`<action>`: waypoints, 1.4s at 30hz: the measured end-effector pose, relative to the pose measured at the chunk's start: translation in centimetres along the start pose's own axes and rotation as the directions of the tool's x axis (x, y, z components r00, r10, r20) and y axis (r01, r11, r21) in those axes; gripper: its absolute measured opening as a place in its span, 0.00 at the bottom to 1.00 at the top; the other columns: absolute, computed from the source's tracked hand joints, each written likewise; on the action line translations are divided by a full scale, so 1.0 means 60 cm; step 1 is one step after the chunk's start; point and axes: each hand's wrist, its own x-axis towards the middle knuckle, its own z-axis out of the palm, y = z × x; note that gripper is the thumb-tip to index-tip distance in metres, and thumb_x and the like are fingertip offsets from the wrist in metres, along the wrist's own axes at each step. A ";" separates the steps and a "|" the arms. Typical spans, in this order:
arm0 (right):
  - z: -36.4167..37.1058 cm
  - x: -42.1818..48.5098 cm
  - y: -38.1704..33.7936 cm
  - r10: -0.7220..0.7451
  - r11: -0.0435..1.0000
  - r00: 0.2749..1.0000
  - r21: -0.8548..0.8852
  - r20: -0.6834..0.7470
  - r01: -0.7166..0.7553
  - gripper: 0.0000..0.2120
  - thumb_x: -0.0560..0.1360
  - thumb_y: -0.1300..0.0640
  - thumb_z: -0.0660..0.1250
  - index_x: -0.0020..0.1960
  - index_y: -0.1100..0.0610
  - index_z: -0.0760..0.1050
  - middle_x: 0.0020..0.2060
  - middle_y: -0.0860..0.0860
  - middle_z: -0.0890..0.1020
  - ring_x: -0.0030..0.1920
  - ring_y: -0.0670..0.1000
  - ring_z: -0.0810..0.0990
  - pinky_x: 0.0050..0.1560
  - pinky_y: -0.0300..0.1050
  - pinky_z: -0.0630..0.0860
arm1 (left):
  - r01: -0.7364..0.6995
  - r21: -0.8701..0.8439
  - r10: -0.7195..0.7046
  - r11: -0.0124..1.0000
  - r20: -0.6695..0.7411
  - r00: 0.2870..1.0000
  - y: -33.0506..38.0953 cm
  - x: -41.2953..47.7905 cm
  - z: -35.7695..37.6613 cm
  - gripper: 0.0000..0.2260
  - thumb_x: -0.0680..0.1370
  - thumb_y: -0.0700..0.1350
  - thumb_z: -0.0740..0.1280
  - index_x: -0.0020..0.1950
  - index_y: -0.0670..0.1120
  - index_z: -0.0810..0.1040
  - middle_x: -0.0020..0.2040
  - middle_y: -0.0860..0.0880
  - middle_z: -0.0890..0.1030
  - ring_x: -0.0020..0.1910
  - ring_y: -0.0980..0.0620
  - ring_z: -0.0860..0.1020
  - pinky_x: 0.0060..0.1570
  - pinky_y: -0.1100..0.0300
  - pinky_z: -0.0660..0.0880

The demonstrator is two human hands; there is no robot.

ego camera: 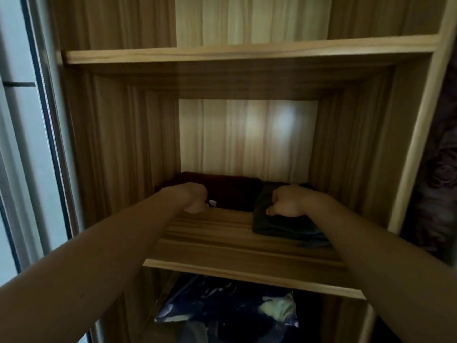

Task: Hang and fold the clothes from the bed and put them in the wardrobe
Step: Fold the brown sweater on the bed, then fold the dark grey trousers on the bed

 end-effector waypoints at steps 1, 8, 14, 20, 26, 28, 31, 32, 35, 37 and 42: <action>-0.001 -0.006 0.001 0.018 1.000 1.000 -0.001 -0.005 -0.018 0.29 0.76 0.38 0.67 0.71 0.54 0.73 0.66 0.52 0.76 0.52 0.49 0.74 0.42 0.42 0.71 | -0.018 0.002 0.018 1.000 0.003 1.000 0.003 0.000 0.002 0.22 0.82 0.54 0.60 0.72 0.44 0.73 0.67 0.44 0.75 0.63 0.46 0.75 0.61 0.55 0.74; 0.005 -0.056 0.008 0.177 0.983 0.983 -0.048 -0.038 -0.179 0.17 0.75 0.37 0.66 0.51 0.51 0.75 0.60 0.51 0.78 0.51 0.51 0.76 0.45 0.44 0.74 | -0.206 -0.021 0.207 0.978 0.010 0.978 0.018 0.025 0.011 0.23 0.82 0.56 0.61 0.71 0.45 0.74 0.67 0.46 0.75 0.61 0.48 0.75 0.61 0.54 0.75; 0.027 -0.149 -0.028 0.374 0.927 0.925 0.012 -0.071 -0.375 0.16 0.77 0.43 0.66 0.55 0.55 0.76 0.51 0.52 0.78 0.50 0.53 0.78 0.42 0.44 0.71 | -0.444 0.036 0.445 0.895 -0.038 0.895 0.053 0.025 0.027 0.20 0.80 0.52 0.63 0.69 0.44 0.75 0.65 0.46 0.77 0.59 0.47 0.76 0.60 0.55 0.75; 0.036 -0.293 -0.075 0.550 0.834 0.831 -0.004 -0.080 -0.552 0.23 0.80 0.43 0.62 0.67 0.57 0.76 0.62 0.54 0.79 0.56 0.55 0.79 0.34 0.38 0.69 | -0.644 0.074 0.647 0.761 -0.029 0.762 0.131 -0.020 0.023 0.18 0.80 0.54 0.63 0.64 0.44 0.78 0.60 0.46 0.79 0.57 0.46 0.78 0.58 0.53 0.76; 0.062 -0.490 -0.062 0.767 0.639 0.631 0.041 -0.122 -0.768 0.23 0.77 0.39 0.66 0.64 0.53 0.76 0.57 0.51 0.78 0.49 0.53 0.74 0.28 0.40 0.66 | -0.820 -0.020 0.816 0.572 -0.082 0.572 0.255 -0.111 0.026 0.10 0.79 0.52 0.64 0.50 0.47 0.80 0.52 0.46 0.81 0.51 0.46 0.80 0.56 0.50 0.78; 0.072 -0.560 -0.053 0.823 0.562 0.553 0.042 -0.127 -0.826 0.23 0.77 0.39 0.66 0.62 0.54 0.76 0.55 0.50 0.77 0.50 0.53 0.74 0.31 0.41 0.67 | -0.865 -0.067 0.861 0.497 -0.083 0.501 0.302 -0.158 0.029 0.09 0.78 0.53 0.65 0.48 0.49 0.79 0.50 0.47 0.82 0.48 0.47 0.80 0.52 0.52 0.79; 0.088 -0.657 -0.042 0.889 0.446 0.442 0.007 -0.118 -0.895 0.24 0.77 0.39 0.66 0.61 0.58 0.77 0.59 0.55 0.79 0.53 0.56 0.76 0.44 0.43 0.70 | -0.930 -0.075 0.930 0.359 -0.053 0.364 0.378 -0.233 0.038 0.12 0.79 0.52 0.65 0.53 0.45 0.79 0.52 0.44 0.81 0.48 0.44 0.82 0.46 0.54 0.79; 0.093 -0.686 -0.040 0.908 0.409 0.406 0.005 -0.107 -0.913 0.25 0.77 0.39 0.66 0.62 0.58 0.77 0.61 0.55 0.79 0.54 0.56 0.77 0.45 0.44 0.70 | -0.944 -0.067 0.944 0.323 -0.038 0.326 0.403 -0.255 0.043 0.14 0.80 0.53 0.65 0.55 0.44 0.79 0.54 0.44 0.80 0.48 0.44 0.82 0.47 0.53 0.80; 0.112 -0.770 -0.037 0.958 0.283 0.280 0.048 -0.062 -0.958 0.23 0.77 0.40 0.66 0.64 0.56 0.75 0.61 0.53 0.79 0.54 0.54 0.77 0.35 0.43 0.71 | -0.976 -0.001 0.975 0.219 -0.028 0.219 0.471 -0.316 0.061 0.18 0.80 0.54 0.64 0.61 0.42 0.78 0.58 0.44 0.80 0.49 0.44 0.83 0.51 0.52 0.80; 0.126 -0.826 -0.030 0.982 0.187 0.186 0.083 -0.021 -0.979 0.22 0.77 0.42 0.67 0.62 0.56 0.76 0.59 0.53 0.79 0.52 0.53 0.77 0.30 0.43 0.67 | -0.988 0.022 0.988 0.155 0.002 0.155 0.521 -0.351 0.075 0.18 0.81 0.54 0.63 0.62 0.42 0.78 0.58 0.43 0.80 0.49 0.44 0.83 0.49 0.54 0.79; 0.169 -0.933 0.014 0.999 0.036 0.040 0.126 0.031 -0.991 0.23 0.76 0.41 0.69 0.65 0.55 0.75 0.62 0.53 0.78 0.59 0.55 0.77 0.50 0.48 0.76 | -0.996 0.059 0.996 0.070 0.046 0.073 0.651 -0.397 0.110 0.19 0.80 0.55 0.62 0.61 0.42 0.78 0.56 0.43 0.81 0.46 0.44 0.83 0.49 0.53 0.79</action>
